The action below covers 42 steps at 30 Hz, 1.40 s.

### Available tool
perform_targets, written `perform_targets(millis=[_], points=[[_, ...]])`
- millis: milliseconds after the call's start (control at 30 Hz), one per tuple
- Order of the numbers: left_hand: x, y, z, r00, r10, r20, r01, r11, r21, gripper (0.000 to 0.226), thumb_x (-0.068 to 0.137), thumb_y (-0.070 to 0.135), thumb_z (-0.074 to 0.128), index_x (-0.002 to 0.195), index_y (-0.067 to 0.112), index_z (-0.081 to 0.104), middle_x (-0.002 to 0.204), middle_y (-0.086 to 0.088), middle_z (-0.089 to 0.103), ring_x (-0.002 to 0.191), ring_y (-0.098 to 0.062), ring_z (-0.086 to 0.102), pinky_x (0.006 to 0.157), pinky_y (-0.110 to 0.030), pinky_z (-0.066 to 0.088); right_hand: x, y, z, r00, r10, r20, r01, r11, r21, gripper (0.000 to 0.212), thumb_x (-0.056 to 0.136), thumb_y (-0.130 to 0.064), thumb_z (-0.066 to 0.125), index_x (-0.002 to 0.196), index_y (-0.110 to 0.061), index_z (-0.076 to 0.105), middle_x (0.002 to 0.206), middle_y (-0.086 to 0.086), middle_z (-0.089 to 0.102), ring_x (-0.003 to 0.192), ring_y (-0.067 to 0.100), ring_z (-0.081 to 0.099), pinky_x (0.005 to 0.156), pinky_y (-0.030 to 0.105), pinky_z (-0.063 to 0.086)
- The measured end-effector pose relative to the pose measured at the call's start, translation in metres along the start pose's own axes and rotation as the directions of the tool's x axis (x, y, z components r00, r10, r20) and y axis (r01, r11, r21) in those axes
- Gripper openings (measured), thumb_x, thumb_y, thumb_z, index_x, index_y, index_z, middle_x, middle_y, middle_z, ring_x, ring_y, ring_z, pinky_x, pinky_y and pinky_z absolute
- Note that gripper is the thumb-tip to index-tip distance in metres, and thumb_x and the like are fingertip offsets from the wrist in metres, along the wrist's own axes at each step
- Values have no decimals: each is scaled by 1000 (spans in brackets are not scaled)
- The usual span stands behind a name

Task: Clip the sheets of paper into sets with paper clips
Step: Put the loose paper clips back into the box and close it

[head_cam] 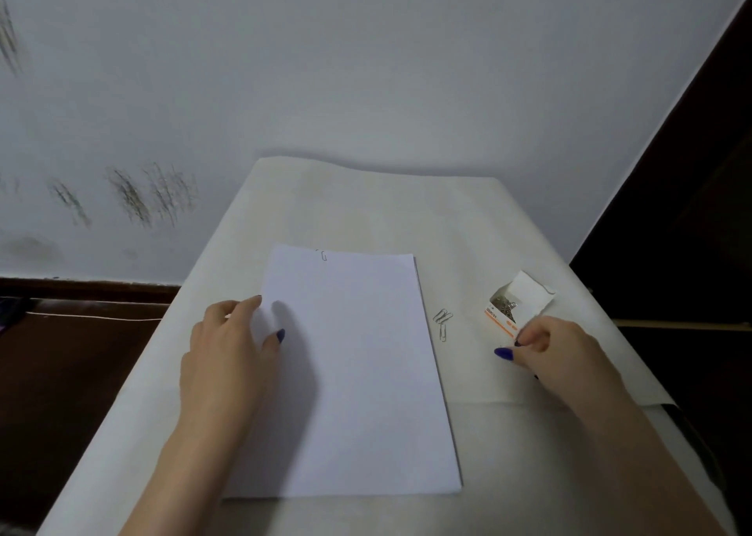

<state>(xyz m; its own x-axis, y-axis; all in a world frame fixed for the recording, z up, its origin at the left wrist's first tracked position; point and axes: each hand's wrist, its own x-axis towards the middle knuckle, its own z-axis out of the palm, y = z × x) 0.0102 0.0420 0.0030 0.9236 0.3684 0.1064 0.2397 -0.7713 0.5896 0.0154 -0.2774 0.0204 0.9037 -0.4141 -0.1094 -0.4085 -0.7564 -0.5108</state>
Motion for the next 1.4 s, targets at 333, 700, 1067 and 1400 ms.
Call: perform_targets(millis=[333, 700, 1067, 1400], points=[[4, -4, 5, 1000, 31, -4, -31, 998, -48, 50, 88, 28, 65, 136, 18, 55, 140, -10, 49, 128, -30, 45, 96, -46, 42, 7, 10, 11, 997, -73, -13, 74, 991, 114, 19, 78, -7, 71, 65, -20, 65, 62, -6, 57, 60, 11, 51, 57, 22, 36], [-4, 6, 7, 985, 160, -66, -168, 975, -146, 35, 89, 24, 60, 123, 17, 66, 129, -7, 59, 122, -28, 49, 97, -42, 42, 19, -26, 15, 799, -218, -560, 228, 972, -54, 12, 84, -14, 61, 79, -19, 70, 97, 1, 57, 94, 23, 53, 62, 30, 37], [-13, 18, 16, 968, 250, -18, -250, 957, -149, 31, 91, 27, 58, 120, 19, 67, 128, -2, 59, 121, -23, 52, 94, -32, 40, 14, -40, 56, 892, -413, -185, 436, 893, 109, 23, 88, -15, 64, 111, -17, 67, 108, 5, 60, 82, 10, 51, 83, 21, 40], [-15, 21, 16, 968, 252, 5, -248, 956, -156, 31, 92, 27, 59, 121, 19, 67, 130, -1, 58, 121, -20, 52, 86, -21, 32, 17, -26, 52, 828, -559, 30, 553, 825, 121, 27, 87, -17, 66, 114, -18, 64, 117, -1, 53, 103, 15, 50, 95, 25, 40]])
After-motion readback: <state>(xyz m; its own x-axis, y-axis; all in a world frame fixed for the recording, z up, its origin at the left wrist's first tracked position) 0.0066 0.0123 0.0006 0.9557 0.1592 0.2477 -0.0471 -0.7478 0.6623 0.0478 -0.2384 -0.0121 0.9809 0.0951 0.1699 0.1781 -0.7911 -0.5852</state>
